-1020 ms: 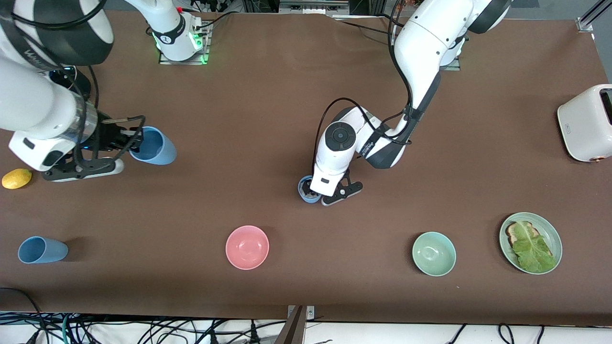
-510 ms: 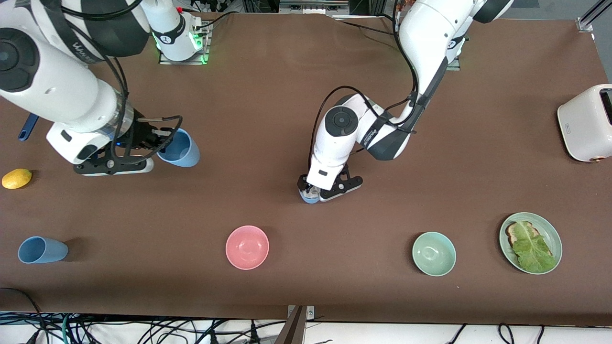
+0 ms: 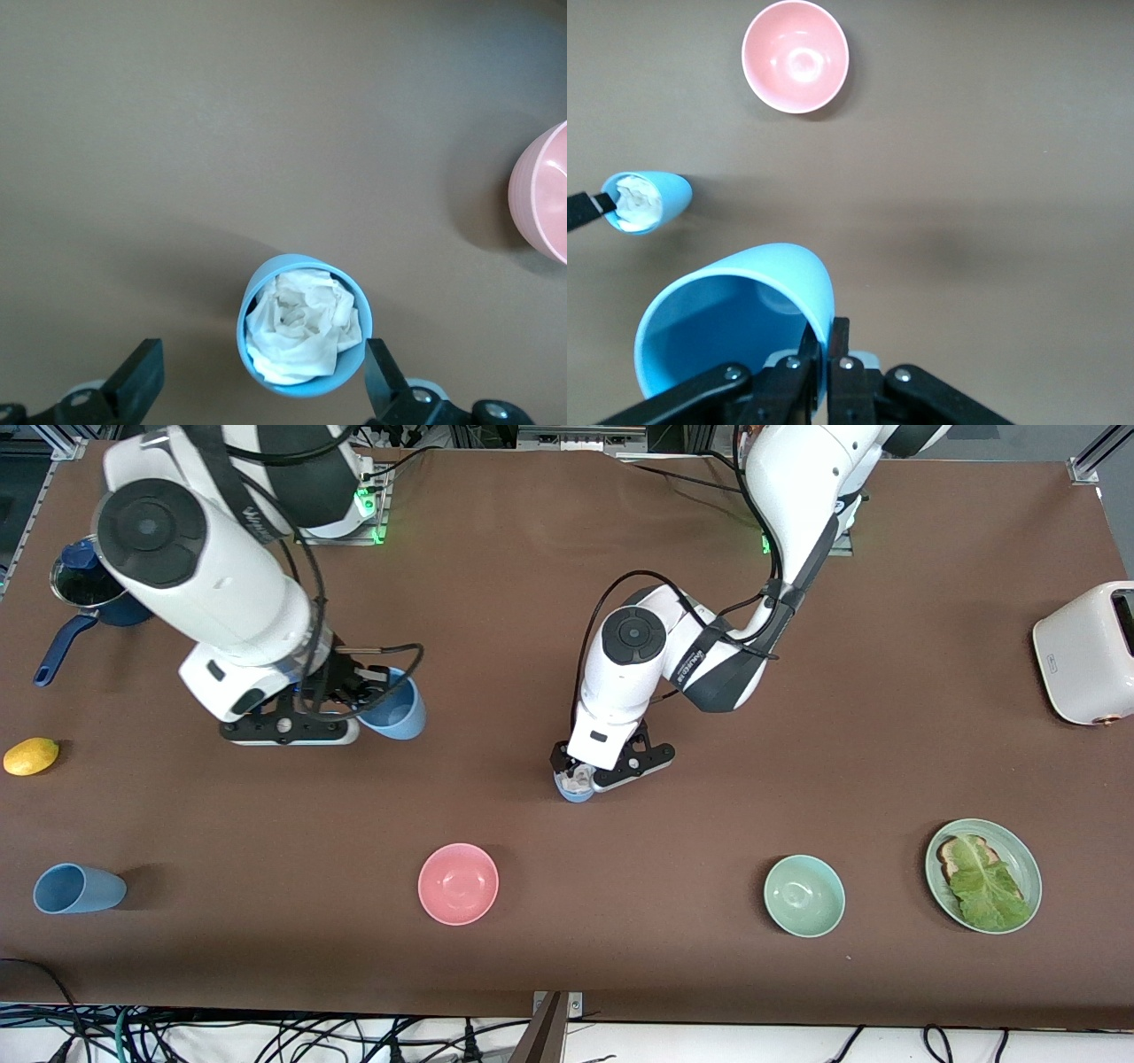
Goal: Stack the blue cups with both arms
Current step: 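Carry the blue cup with the right gripper while the left gripper releases, then lower the blue cup onto the tissue cup while the left gripper withdraws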
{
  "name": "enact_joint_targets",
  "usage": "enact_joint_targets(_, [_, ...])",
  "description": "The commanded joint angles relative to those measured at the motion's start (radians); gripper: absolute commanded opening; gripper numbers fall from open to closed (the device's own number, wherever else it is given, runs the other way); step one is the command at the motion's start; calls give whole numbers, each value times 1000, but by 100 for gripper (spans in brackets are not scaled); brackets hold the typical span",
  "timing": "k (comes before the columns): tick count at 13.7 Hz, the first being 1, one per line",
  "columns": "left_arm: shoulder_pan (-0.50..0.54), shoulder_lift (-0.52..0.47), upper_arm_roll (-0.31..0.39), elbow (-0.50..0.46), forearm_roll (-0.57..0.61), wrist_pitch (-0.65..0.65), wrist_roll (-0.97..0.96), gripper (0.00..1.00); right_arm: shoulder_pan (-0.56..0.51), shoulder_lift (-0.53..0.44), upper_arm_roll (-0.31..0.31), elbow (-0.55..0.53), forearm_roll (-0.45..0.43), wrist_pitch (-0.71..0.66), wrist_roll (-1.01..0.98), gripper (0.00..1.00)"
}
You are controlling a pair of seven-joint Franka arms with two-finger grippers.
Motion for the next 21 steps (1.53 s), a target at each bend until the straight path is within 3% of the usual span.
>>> enact_joint_targets(1, [9,-99,6,-11,-67,-113,109,100,26,9,-2,5,2,36,51,0])
enact_joint_targets(6, [96,-227,18,0,-161,-305,341,100,45,18,-2,5,2,42,60,0])
enact_joint_targets(10, [147,-329,23,8,-140,-434,457,100,101,58,-5,7,2,106,149,0])
enact_joint_targets(13, [242,-414,50,6,-121,-479,511,100,169,117,-8,8,0,206,253,0])
enact_joint_targets(17, [253,-483,161,-3,-124,-511,602,100,276,206,-25,12,-20,333,451,0])
enact_joint_targets(21, [283,-489,272,-9,-124,-535,781,100,295,236,-25,12,-47,355,478,0])
